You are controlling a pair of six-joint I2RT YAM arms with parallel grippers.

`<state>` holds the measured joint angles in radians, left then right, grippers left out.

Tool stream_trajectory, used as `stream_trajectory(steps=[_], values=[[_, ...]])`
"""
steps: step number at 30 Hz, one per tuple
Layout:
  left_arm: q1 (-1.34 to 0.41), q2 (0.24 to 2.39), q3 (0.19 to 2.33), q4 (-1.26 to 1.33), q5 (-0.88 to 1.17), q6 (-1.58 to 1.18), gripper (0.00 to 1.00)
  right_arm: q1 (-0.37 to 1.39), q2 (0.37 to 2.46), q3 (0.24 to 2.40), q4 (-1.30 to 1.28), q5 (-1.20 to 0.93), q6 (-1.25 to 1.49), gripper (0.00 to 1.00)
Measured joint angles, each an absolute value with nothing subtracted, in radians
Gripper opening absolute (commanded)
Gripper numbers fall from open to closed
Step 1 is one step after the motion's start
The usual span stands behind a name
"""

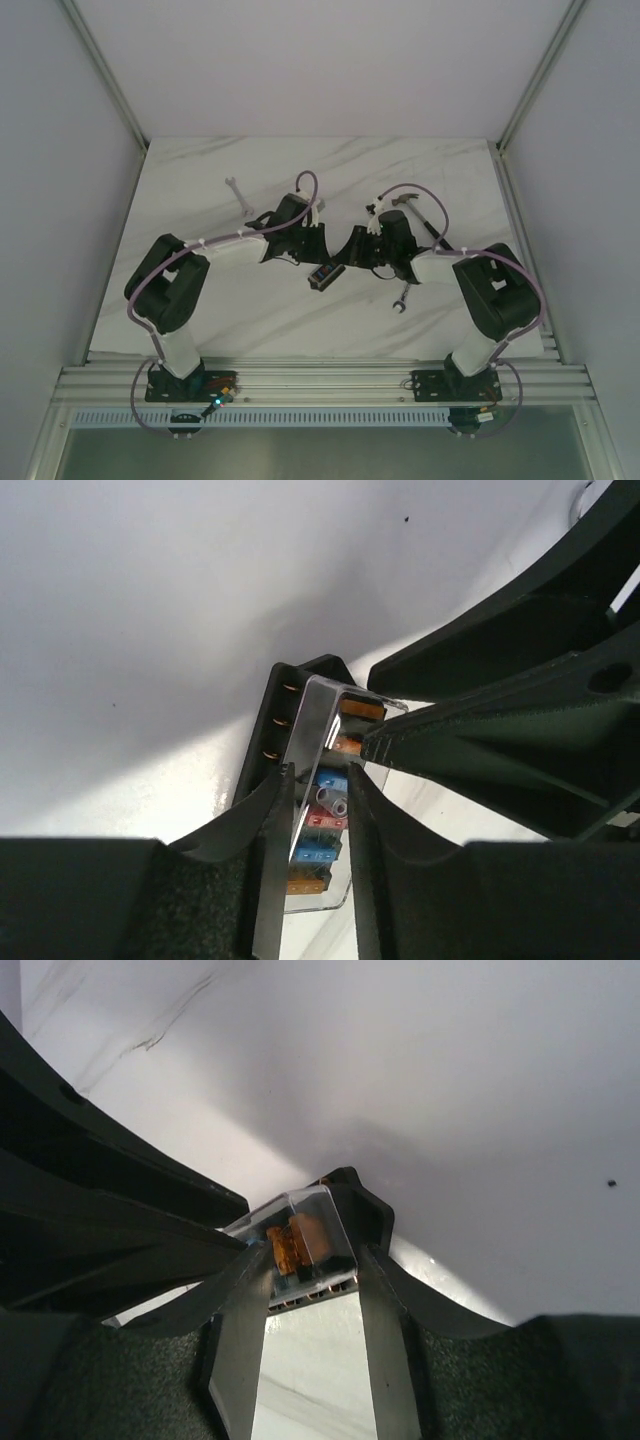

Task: Snap on the fuse box
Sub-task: Close the fuse box cover on the fuse box base.

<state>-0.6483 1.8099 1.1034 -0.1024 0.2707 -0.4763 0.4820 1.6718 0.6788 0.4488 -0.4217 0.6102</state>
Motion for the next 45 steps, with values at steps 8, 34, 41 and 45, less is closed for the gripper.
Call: stream_trajectory(steps=[8, 34, 41, 45], values=[[-0.612, 1.725, 0.885, 0.151, 0.356, -0.645, 0.33, 0.517, 1.746, 0.809, 0.362, -0.425, 0.575, 0.48], [-0.632, 1.504, 0.680, 0.091, 0.312, -0.800, 0.46, 0.665, 1.472, 0.688, 0.123, -0.281, 0.689, 0.48], [-0.658, 1.539, 0.680, 0.143, 0.334, -0.815, 0.32, 0.693, 1.555, 0.692, 0.186, -0.295, 0.734, 0.40], [-0.660, 1.536, 0.653, 0.196, 0.336, -0.841, 0.28, 0.691, 1.583, 0.719, 0.189, -0.295, 0.735, 0.38]])
